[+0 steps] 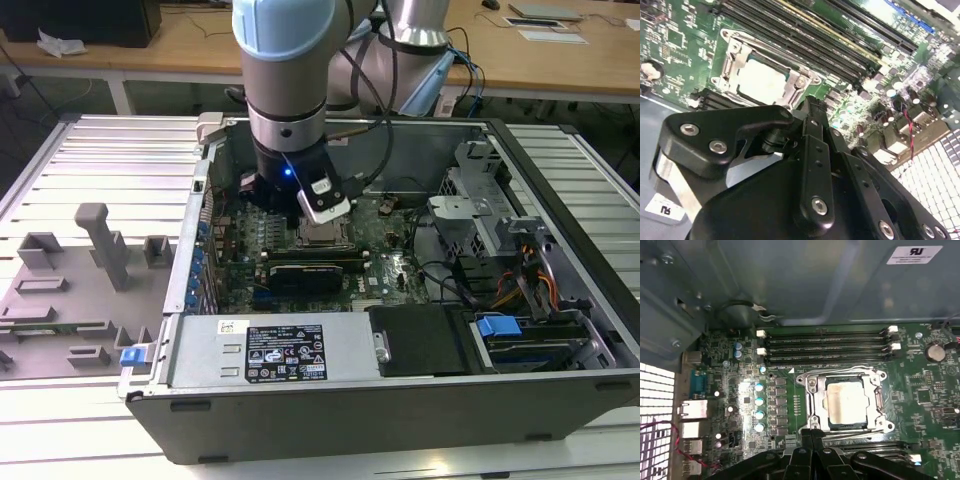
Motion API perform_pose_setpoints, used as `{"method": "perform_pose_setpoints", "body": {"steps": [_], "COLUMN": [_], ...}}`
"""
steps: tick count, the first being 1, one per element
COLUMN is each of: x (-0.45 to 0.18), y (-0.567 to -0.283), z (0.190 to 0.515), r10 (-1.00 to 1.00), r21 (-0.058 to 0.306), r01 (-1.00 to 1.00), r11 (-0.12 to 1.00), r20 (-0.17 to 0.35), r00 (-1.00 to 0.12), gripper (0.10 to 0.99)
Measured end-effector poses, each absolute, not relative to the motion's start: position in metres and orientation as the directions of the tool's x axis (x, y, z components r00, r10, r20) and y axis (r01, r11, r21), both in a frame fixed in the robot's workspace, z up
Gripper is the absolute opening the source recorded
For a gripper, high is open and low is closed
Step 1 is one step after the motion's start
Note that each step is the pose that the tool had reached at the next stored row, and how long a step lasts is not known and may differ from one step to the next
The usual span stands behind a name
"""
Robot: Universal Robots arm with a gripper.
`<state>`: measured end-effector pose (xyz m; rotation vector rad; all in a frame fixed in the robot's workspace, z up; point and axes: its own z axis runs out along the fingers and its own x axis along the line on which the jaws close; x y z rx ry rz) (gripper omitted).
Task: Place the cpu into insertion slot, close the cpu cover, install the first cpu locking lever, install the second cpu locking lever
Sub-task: 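Install the second cpu locking lever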
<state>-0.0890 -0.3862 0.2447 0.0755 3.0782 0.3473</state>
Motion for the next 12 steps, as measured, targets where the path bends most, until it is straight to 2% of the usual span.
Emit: {"method": "perform_pose_setpoints", "body": {"steps": [6,9,12], "x": [-0.062,-0.057,-0.051], "y": [-0.386,-0.379,-0.375], "z": [0.245,0.245,0.245], "r10": [0.055,0.055,0.055], "r21": [0.216,0.188,0.183], "r01": [0.048,0.049,0.049], "r11": [0.975,0.981,0.982], "r20": [-0.029,-0.027,-0.027], "r00": [-0.998,-0.998,-0.998], "gripper": [0.106,0.106,0.106]}}
